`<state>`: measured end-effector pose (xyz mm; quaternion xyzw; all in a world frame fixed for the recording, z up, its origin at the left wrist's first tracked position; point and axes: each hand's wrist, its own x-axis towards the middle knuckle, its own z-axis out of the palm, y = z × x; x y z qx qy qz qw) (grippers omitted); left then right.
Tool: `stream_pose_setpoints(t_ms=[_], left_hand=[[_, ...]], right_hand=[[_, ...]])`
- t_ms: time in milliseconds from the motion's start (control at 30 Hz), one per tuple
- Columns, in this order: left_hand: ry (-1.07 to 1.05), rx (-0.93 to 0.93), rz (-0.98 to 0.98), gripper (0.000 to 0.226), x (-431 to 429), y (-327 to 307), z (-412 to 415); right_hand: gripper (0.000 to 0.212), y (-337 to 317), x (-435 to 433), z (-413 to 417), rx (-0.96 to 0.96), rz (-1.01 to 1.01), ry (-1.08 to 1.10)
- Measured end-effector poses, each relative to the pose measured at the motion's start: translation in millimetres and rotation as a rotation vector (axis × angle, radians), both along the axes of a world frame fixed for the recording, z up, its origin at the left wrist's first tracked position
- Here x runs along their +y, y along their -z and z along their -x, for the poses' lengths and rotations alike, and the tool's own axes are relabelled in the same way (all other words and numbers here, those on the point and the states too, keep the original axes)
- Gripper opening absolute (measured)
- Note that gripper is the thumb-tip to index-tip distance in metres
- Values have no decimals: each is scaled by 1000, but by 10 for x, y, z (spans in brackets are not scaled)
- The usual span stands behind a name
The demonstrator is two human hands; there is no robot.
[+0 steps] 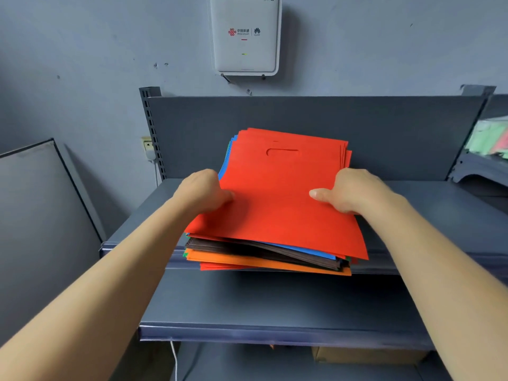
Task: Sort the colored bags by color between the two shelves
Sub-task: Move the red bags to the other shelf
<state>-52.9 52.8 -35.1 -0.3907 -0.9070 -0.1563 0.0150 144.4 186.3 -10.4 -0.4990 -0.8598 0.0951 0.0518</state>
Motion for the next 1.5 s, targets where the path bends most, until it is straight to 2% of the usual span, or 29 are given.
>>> stream_pose_setpoints(t_ms=[167,367,500,600,733,833,933,1100,1400,1500], left_hand=[[-27,-89,9,47,88,-32,62],[-77,-229,-5,47,145,-55,130],[-30,-288,-35,36,173,-64,133],[25,-218,-57,47,221,-37,30],[220,126,-19,18,236,27,-185],[315,345,77,24,225,37,-337],[352,449,151,28,212,7,-418],[352,410,124,37,178,-25,-433],[194,222,-217,33,156,-67,-425],[110,175,-217,35,157,-61,-458]], right_hand=[[69,72,61,98,-44,80,5],[66,90,113,135,-58,78,-46],[66,84,132,124,-58,90,-50],[65,85,152,113,-52,91,-53],[60,74,164,103,-35,65,-42],[58,68,162,103,-33,47,-37],[58,72,171,104,-27,50,-35],[56,97,186,99,18,39,-31],[63,92,248,12,290,13,55],[45,66,260,-67,433,128,91]])
